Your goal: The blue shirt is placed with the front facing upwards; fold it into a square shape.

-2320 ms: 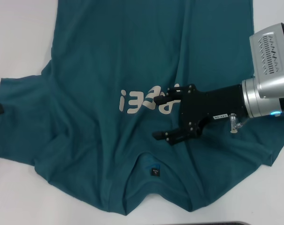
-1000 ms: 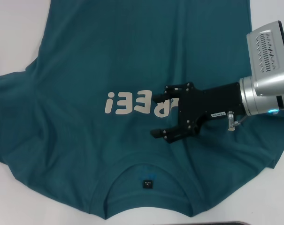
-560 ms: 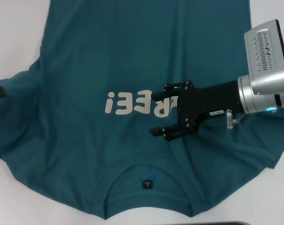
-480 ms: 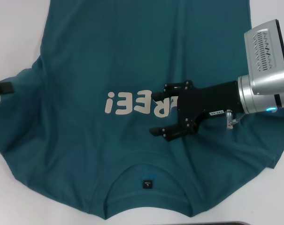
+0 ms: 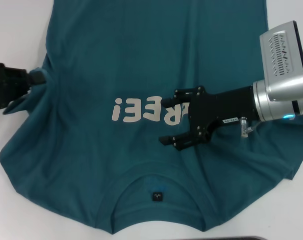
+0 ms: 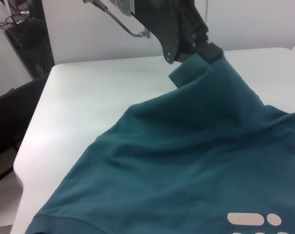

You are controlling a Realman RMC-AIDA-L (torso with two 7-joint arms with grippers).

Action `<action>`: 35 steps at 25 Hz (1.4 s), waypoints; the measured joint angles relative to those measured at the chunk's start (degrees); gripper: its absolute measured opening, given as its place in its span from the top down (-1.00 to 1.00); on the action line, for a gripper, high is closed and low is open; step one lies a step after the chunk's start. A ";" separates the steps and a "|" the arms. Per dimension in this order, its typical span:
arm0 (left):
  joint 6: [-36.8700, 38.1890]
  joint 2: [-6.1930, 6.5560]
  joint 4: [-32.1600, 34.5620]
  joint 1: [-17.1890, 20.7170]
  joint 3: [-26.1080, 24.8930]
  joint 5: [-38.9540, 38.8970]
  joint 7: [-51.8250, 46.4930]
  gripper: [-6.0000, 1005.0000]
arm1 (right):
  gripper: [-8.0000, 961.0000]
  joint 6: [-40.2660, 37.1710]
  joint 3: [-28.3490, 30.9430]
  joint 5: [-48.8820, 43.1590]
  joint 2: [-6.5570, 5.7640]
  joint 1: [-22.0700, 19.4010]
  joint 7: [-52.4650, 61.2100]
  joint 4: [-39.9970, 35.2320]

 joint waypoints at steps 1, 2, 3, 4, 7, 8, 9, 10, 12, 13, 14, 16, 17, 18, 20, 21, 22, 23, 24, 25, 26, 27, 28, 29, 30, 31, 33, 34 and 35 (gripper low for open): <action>-0.42 -0.11 0.32 -0.08 0.16 -0.01 0.06 0.96 | -0.86 0.00 -0.02 0.00 0.00 0.00 0.00 0.00; -2.47 -0.56 1.57 -0.36 1.21 -0.07 0.13 0.96 | -0.86 0.02 -0.03 0.00 0.00 0.01 0.00 0.00; -2.47 -0.56 1.57 -0.36 1.21 -0.07 0.13 0.95 | -0.86 0.05 -0.03 0.00 0.00 0.03 0.00 0.00; -3.48 -0.80 2.17 -0.45 1.81 -0.09 0.14 0.95 | -0.86 0.06 -0.02 0.01 0.00 0.04 0.00 0.00; -5.58 -1.53 3.07 -0.65 2.83 -0.12 0.15 0.94 | -0.86 0.08 0.03 0.04 0.00 0.05 0.00 0.00; -6.24 -1.80 3.25 -0.75 3.13 -0.13 0.16 0.93 | -0.86 0.10 0.03 0.05 0.00 0.04 0.00 0.00; -6.76 -1.99 3.41 -0.82 3.35 -0.14 0.16 0.93 | -0.86 0.15 0.04 0.06 0.00 0.04 0.00 0.00; -7.31 -2.16 3.63 -0.94 3.65 -0.14 0.17 0.92 | -0.86 0.19 0.05 0.06 0.00 0.04 0.00 0.00; -8.25 -2.45 4.14 -1.30 4.39 -0.15 0.22 0.92 | -0.86 0.25 0.06 0.08 0.00 0.04 0.01 0.00; -8.59 -2.53 4.31 -1.44 4.59 -0.16 0.24 0.91 | -0.86 0.25 0.06 0.09 0.00 0.04 0.03 0.00; -8.96 -2.62 4.58 -1.57 4.80 -0.16 0.27 0.91 | -0.86 0.25 0.06 0.09 0.00 0.04 0.06 0.00; -10.00 -2.73 5.82 -1.99 4.94 -0.16 0.61 0.90 | -0.86 0.25 0.06 0.10 0.00 0.04 0.10 0.00; -10.33 -2.73 6.30 -2.14 4.94 -0.16 0.80 0.90 | -0.86 0.25 0.07 0.10 0.00 0.03 0.10 0.00; -10.67 -2.73 6.84 -2.31 4.96 -0.21 1.02 0.89 | -0.86 0.25 0.11 0.10 0.00 0.01 0.09 0.00; -11.42 -2.73 7.93 -2.71 5.06 -0.31 1.83 0.88 | -0.86 0.26 0.20 0.14 0.00 -0.02 0.09 0.00; -11.58 -2.66 8.34 -2.89 5.32 -0.31 2.48 0.88 | -0.86 0.25 0.26 0.16 0.00 -0.04 0.09 0.00; -11.63 -2.59 8.60 -2.98 5.58 -0.31 2.97 0.88 | -0.86 0.22 0.31 0.17 0.00 -0.05 0.09 0.00; -11.58 -2.47 8.65 -3.00 5.95 -0.34 3.68 0.87 | -0.86 0.21 0.37 0.18 0.00 -0.05 0.09 0.00; -11.39 -2.45 8.39 -2.90 6.27 -0.46 4.46 0.87 | -0.86 0.21 0.40 0.19 0.00 -0.05 0.09 0.00; -11.22 -2.59 7.74 -2.65 6.44 -0.59 5.17 0.86 | -0.86 0.21 0.42 0.19 0.00 -0.05 0.09 0.00; -11.07 -2.81 7.00 -2.44 6.47 -0.58 5.52 0.86 | -0.86 0.24 0.42 0.21 0.00 -0.04 0.09 0.00; -10.95 -3.00 6.33 -2.26 6.54 -0.51 5.67 0.86 | -0.86 0.24 0.42 0.29 0.00 -0.02 0.09 0.00; -10.85 -3.21 5.63 -2.08 6.73 -0.37 5.69 0.85 | -0.85 0.24 0.42 0.47 0.00 -0.01 0.09 0.00; -10.78 -3.20 5.29 -1.99 6.94 -0.28 5.55 0.78 | -0.85 0.24 0.40 0.66 0.00 -0.01 0.09 0.00; -10.73 -3.12 5.11 -1.87 7.10 -0.28 5.38 0.72 | -0.85 0.24 0.37 0.78 0.00 0.00 0.09 0.00; -10.71 -2.97 4.99 -1.76 7.23 -0.33 5.24 0.65 | -0.85 0.25 0.34 0.85 0.00 0.00 0.09 0.00; -10.54 -2.81 4.70 -1.73 7.55 -0.35 5.02 0.52 | -0.85 0.30 0.34 0.87 0.00 0.01 0.09 0.00; -10.47 -2.80 4.56 -1.78 8.35 -0.26 4.76 0.45 | -0.85 0.31 0.36 0.88 0.00 0.02 0.09 0.00; -10.44 -2.79 4.52 -1.90 9.41 -0.15 4.44 0.38 | -0.85 0.34 0.39 0.88 0.00 0.02 0.09 0.00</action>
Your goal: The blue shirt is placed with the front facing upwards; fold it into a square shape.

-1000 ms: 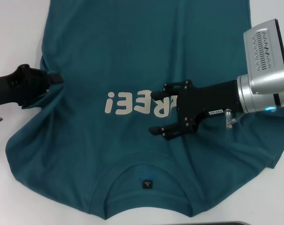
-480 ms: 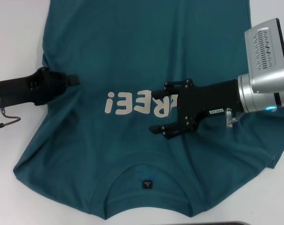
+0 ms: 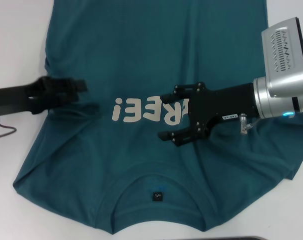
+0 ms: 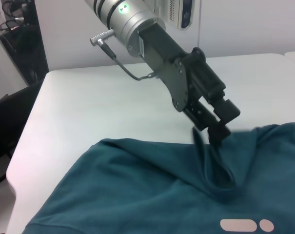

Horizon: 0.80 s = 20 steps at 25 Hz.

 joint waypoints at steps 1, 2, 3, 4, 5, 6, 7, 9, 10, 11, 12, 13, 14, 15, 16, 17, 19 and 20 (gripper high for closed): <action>0.07 0.00 0.00 -0.15 1.14 0.10 -0.30 0.31 | -0.85 0.00 0.02 0.00 0.00 0.01 0.00 0.00; 0.12 0.01 0.00 -0.28 2.09 0.11 -0.52 0.24 | -0.85 0.00 0.02 0.00 0.00 0.02 0.00 0.00; 0.21 0.02 -0.06 -0.37 2.73 0.12 -0.67 0.18 | -0.85 0.03 0.02 0.01 0.00 0.04 0.00 -0.01; 0.28 0.03 -0.18 -0.37 3.09 0.10 -0.75 0.11 | -0.85 0.05 0.00 0.03 0.00 0.06 0.00 -0.04; 0.48 0.03 -0.60 -0.22 3.10 0.03 -0.86 0.04 | -0.85 0.07 -0.04 0.06 0.00 0.12 0.00 -0.12; 0.78 0.04 -1.25 0.20 2.91 -0.12 -0.93 -0.03 | -0.85 0.08 -0.10 0.10 0.01 0.17 0.01 -0.19; 1.01 0.05 -2.07 0.85 2.49 -0.28 -0.93 -0.11 | -0.85 0.10 -0.12 0.10 0.00 0.21 0.03 -0.23; 1.58 0.06 -4.29 2.49 1.42 -0.51 -0.83 -0.28 | -0.85 0.10 -0.08 0.12 -0.01 0.34 0.06 -0.17; 1.81 0.07 -5.59 3.55 0.92 -0.59 -0.59 -0.36 | -0.85 0.10 -0.02 0.13 -0.03 0.39 0.05 -0.12; 2.09 0.45 -7.66 5.57 0.23 -1.01 -0.09 -0.45 | -0.85 0.10 0.06 0.16 -0.04 0.44 0.05 -0.04; 2.09 0.45 -7.66 5.57 0.23 -1.01 -0.09 -0.50 | -0.85 0.10 0.13 0.17 -0.08 0.46 0.05 0.00; 2.18 0.78 -8.00 6.21 0.21 -1.36 0.24 -0.56 | -0.85 0.10 0.14 0.18 -0.09 0.47 0.09 0.00; 2.32 1.15 -8.16 6.90 0.18 -1.62 0.53 -0.62 | -0.85 0.10 0.15 0.19 -0.12 0.46 0.18 0.00; 2.54 1.57 -8.21 7.42 0.21 -1.83 0.85 -0.68 | -0.85 0.10 0.16 0.21 -0.13 0.49 0.28 0.00; 2.68 1.82 -8.23 7.75 0.19 -1.91 1.06 -0.74 | -0.85 0.10 0.17 0.22 -0.17 0.51 0.40 0.00; 2.88 1.99 -8.22 8.11 0.21 -1.92 1.25 -0.80 | -0.85 0.10 0.17 0.25 -0.19 0.53 0.49 0.00; 2.81 2.16 -8.22 8.65 0.15 -1.87 1.50 -0.87 | -0.85 0.09 0.24 0.30 -0.22 0.54 0.67 0.00; 2.66 2.20 -8.10 8.84 0.14 -1.73 1.55 -0.88 | -0.85 0.09 0.32 0.36 -0.21 0.54 0.75 0.00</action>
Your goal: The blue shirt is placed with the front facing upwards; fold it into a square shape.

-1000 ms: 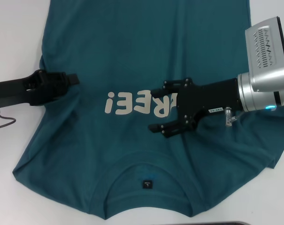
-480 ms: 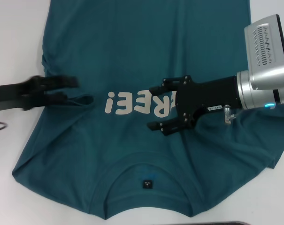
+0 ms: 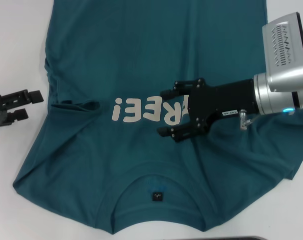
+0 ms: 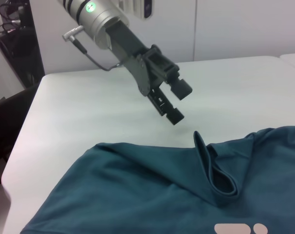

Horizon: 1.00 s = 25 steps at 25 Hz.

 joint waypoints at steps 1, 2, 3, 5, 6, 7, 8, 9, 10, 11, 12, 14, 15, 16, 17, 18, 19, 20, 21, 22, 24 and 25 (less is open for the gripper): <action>-0.08 0.02 0.06 0.11 0.01 0.12 0.01 -0.89 | -0.85 0.00 0.10 0.08 0.00 0.00 0.07 0.00; -0.15 0.05 0.14 0.22 0.06 0.23 0.01 -0.91 | -0.85 0.00 0.24 0.17 -0.01 0.00 0.10 0.00; -0.15 0.06 0.28 0.33 0.15 0.25 0.01 -0.92 | -0.85 0.00 0.36 0.22 -0.02 0.01 0.11 0.00; -0.28 0.08 0.78 0.45 0.27 0.27 -0.14 -0.92 | -0.85 0.00 0.64 0.26 -0.07 0.01 0.12 0.00; -0.31 0.08 0.89 0.45 0.27 0.27 -0.22 -0.92 | -0.85 0.00 0.71 0.26 -0.09 0.01 0.12 0.00; -0.37 0.08 1.16 0.41 0.25 0.28 -0.41 -0.92 | -0.85 0.00 0.76 0.26 -0.09 0.01 0.13 0.00; -0.53 0.08 1.42 0.36 0.24 0.28 -0.67 -0.92 | -0.85 0.00 0.81 0.26 -0.09 0.01 0.13 0.00; -0.90 0.07 1.85 0.26 0.24 0.29 -1.17 -0.92 | -0.85 0.00 0.86 0.26 -0.09 0.00 0.13 0.00; -1.36 0.05 2.14 0.17 0.35 0.31 -1.59 -0.92 | -0.85 0.00 0.89 0.26 -0.09 -0.01 0.13 0.00; -1.81 0.04 2.43 0.12 0.52 0.35 -1.99 -0.92 | -0.85 0.00 0.91 0.26 -0.09 -0.02 0.13 0.00; -2.29 0.02 2.74 0.02 0.70 0.41 -2.33 -0.92 | -0.85 0.00 0.91 0.26 -0.08 -0.05 0.13 0.00; -3.05 0.00 3.54 -0.25 0.91 0.69 -2.63 -0.92 | -0.85 0.03 0.94 0.26 -0.07 -0.10 0.13 0.00; -3.55 0.03 4.11 -0.45 0.93 0.87 -2.69 -0.92 | -0.85 0.06 0.96 0.26 -0.06 -0.10 0.13 0.00; -4.07 0.08 4.70 -0.60 0.94 1.13 -2.72 -0.92 | -0.85 0.07 0.99 0.26 -0.06 -0.09 0.13 0.00; -4.62 0.14 5.33 -0.81 0.93 1.40 -2.73 -0.92 | -0.85 0.08 1.01 0.26 -0.05 -0.04 0.13 0.00; -4.90 0.18 5.80 -0.96 0.93 1.58 -2.74 -0.92 | -0.85 0.09 1.02 0.26 -0.05 -0.01 0.13 0.00; -5.01 0.20 6.11 -1.07 0.93 1.66 -2.74 -0.92 | -0.85 0.09 1.03 0.26 -0.05 0.01 0.13 0.00; -5.07 0.21 6.36 -1.18 0.93 1.69 -2.74 -0.92 | -0.85 0.09 1.03 0.26 -0.05 0.02 0.13 0.00; -5.10 0.21 6.49 -1.25 0.93 1.71 -2.74 -0.92 | -0.85 0.09 1.03 0.26 -0.05 0.01 0.13 0.00; -5.16 0.22 6.54 -1.26 0.93 1.72 -2.74 -0.92 | -0.85 0.09 1.03 0.26 -0.05 0.01 0.13 0.00; -5.32 0.23 6.66 -1.30 0.93 1.74 -2.74 -0.92 | -0.85 0.09 1.03 0.26 -0.05 0.01 0.13 0.00; -5.43 0.23 6.82 -1.33 0.92 1.78 -2.74 -0.92 | -0.85 0.10 1.03 0.26 -0.05 0.01 0.13 0.00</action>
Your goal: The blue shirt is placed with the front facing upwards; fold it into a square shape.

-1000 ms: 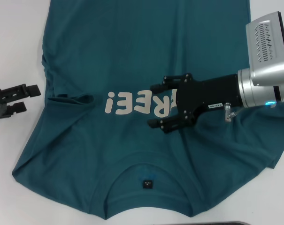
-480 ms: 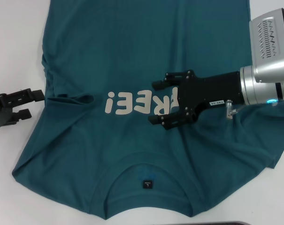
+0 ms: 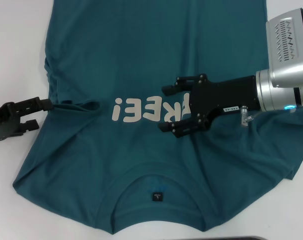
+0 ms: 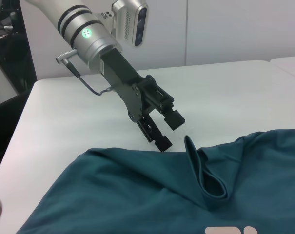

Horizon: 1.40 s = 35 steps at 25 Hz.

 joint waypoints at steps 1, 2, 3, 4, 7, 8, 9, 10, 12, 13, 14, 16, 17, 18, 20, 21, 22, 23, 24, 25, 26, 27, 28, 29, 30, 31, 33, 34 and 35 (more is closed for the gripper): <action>-0.08 0.01 0.26 -0.01 0.00 0.04 -0.01 -0.92 | -0.85 0.02 0.00 0.00 0.00 0.00 0.00 0.00; -0.14 0.03 0.37 -0.03 -0.01 0.05 -0.01 -0.92 | -0.85 0.05 0.00 0.00 0.00 0.00 0.00 0.00; -0.24 0.07 0.72 -0.10 0.00 0.09 -0.02 -0.92 | -0.84 0.09 0.00 0.00 0.00 -0.01 0.00 0.00; -0.28 0.08 0.83 -0.13 0.03 0.09 -0.02 -0.92 | -0.84 0.16 0.00 0.00 0.00 -0.01 0.00 0.00; -0.57 0.10 1.14 -0.21 0.17 0.10 -0.10 -0.92 | -0.84 0.40 0.00 0.00 0.00 -0.01 0.00 0.00; -0.57 0.10 1.14 -0.21 0.17 0.10 -0.10 -0.92 | -0.84 0.48 0.00 0.00 0.00 -0.01 0.00 0.00; -0.86 0.10 1.19 -0.24 0.24 0.10 -0.34 -0.92 | -0.84 0.50 0.00 0.00 0.00 -0.02 0.00 0.00; -0.92 0.10 1.21 -0.26 0.27 0.10 -0.42 -0.92 | -0.84 0.53 0.00 0.00 0.00 -0.05 0.00 0.00; -0.63 0.10 1.38 -0.44 0.40 0.10 -0.62 -0.92 | -0.84 0.57 0.00 0.00 0.00 -0.15 0.00 0.00; -0.24 0.09 1.47 -0.51 0.42 0.06 -0.61 -0.92 | -0.84 0.60 0.00 0.00 0.00 -0.22 0.00 0.00; 0.21 0.09 1.57 -0.54 0.39 -0.02 -0.57 -0.92 | -0.84 0.60 0.00 0.00 0.00 -0.25 0.00 -0.01; 1.40 0.09 1.62 -0.55 0.11 -0.33 -0.36 -0.92 | -0.84 0.61 0.00 0.00 0.00 -0.28 0.00 -0.02; 2.13 0.09 1.61 -0.54 -0.03 -0.46 -0.26 -0.92 | -0.84 0.61 0.00 0.00 0.00 -0.28 0.00 -0.02; 2.78 0.09 1.56 -0.51 -0.06 -0.52 -0.22 -0.92 | -0.84 0.63 0.00 0.00 0.00 -0.28 -0.02 -0.01; 3.81 0.07 1.43 -0.40 -0.08 -0.55 -0.17 -0.92 | -0.84 0.67 0.00 0.00 -0.01 -0.27 -0.07 0.00; 4.34 0.05 1.35 -0.34 -0.09 -0.57 -0.11 -0.92 | -0.84 0.69 0.00 0.00 0.00 -0.27 -0.11 0.00; 5.01 0.02 1.28 -0.25 -0.10 -0.59 0.05 -0.92 | -0.84 0.69 0.00 0.00 0.00 -0.27 -0.12 0.00; 5.48 -0.02 1.27 -0.22 -0.10 -0.61 0.20 -0.92 | -0.84 0.69 0.02 0.00 0.00 -0.27 -0.14 0.00; 6.06 -0.04 1.23 -0.15 -0.12 -0.63 0.36 -0.92 | -0.84 0.69 0.12 0.00 0.00 -0.25 -0.15 0.00; 6.70 -0.07 1.15 -0.04 -0.17 -0.68 0.54 -0.92 | -0.84 0.69 0.21 0.00 0.00 -0.22 -0.18 0.00; 7.28 -0.09 1.02 0.12 -0.21 -0.88 0.75 -0.92 | -0.84 0.70 0.28 0.00 0.00 -0.19 -0.20 0.00; 7.85 -0.11 0.86 0.34 -0.26 -1.15 0.96 -0.92 | -0.84 0.70 0.33 0.00 0.00 -0.12 -0.22 0.00; 8.54 -0.14 0.61 0.72 -0.34 -1.60 1.24 -0.92 | -0.84 0.70 0.34 0.00 0.00 -0.07 -0.24 0.00; 8.85 -0.15 0.37 0.97 -0.36 -1.95 1.36 -0.92 | -0.84 0.70 0.35 0.00 -0.01 -0.02 -0.24 0.00; 9.09 -0.14 0.10 1.30 -0.48 -2.53 1.44 -0.92 | -0.84 0.69 0.35 0.00 0.00 -0.01 -0.26 0.00; 9.09 -0.03 -0.09 1.57 -0.72 -2.97 1.43 -0.92 | -0.84 0.69 0.35 0.00 -0.01 0.00 -0.29 0.00; 8.66 0.31 -0.18 1.81 -1.29 -3.39 1.37 -0.92 | -0.84 0.69 0.35 0.00 -0.01 0.00 -0.36 0.00; 8.20 0.50 -0.18 1.83 -1.67 -3.42 1.27 -0.92 | -0.84 0.69 0.35 0.00 -0.01 -0.03 -0.38 0.00; 7.83 0.60 -0.20 1.81 -1.92 -3.43 1.16 -0.92 | -0.84 0.69 0.35 0.00 0.00 -0.09 -0.41 0.00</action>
